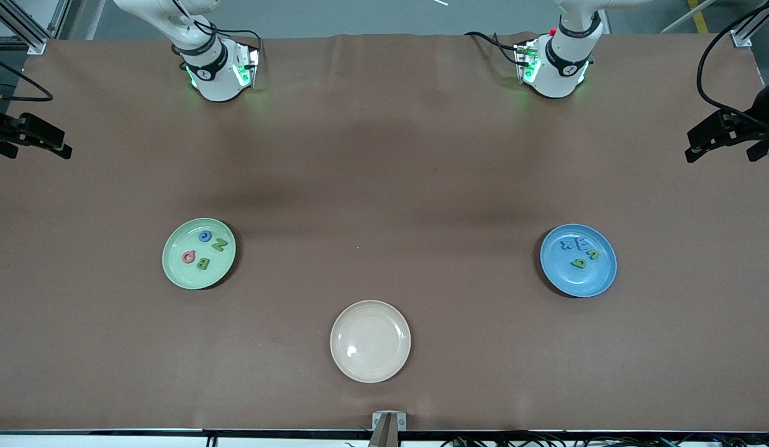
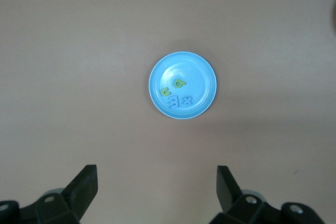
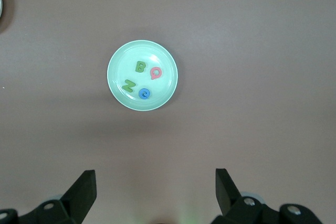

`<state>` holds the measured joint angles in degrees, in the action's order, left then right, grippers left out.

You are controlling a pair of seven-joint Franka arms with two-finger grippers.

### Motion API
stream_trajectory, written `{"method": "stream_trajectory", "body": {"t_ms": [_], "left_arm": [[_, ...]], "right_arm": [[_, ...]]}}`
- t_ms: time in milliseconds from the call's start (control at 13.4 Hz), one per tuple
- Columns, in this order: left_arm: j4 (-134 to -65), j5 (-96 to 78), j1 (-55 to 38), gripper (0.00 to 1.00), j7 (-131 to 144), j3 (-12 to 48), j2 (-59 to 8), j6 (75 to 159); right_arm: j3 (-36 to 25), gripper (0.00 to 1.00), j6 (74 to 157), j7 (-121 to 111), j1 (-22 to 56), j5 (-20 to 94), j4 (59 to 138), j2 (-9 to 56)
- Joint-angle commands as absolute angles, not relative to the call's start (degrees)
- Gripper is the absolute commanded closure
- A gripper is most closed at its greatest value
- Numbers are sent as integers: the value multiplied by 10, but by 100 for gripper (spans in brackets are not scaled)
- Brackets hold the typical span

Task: Sort upper and lower case letters into plates

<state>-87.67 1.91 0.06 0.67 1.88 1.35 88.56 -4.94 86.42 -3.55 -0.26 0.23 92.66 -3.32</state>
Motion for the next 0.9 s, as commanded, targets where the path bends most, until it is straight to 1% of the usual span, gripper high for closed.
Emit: {"method": "stream_trajectory", "body": {"t_ms": [0, 75, 821], "left_arm": [[-861, 25, -4, 0, -3, 2, 8, 874], [-861, 14, -4, 0, -4, -8, 8, 874], [-861, -33, 2, 0, -9, -10, 11, 875]], "right_arm": [[-41, 0, 872, -42, -8, -6, 945, -50], [-40, 0, 872, -42, -8, -13, 945, -50], [-40, 0, 873, -41, -8, -13, 944, -50]]}}
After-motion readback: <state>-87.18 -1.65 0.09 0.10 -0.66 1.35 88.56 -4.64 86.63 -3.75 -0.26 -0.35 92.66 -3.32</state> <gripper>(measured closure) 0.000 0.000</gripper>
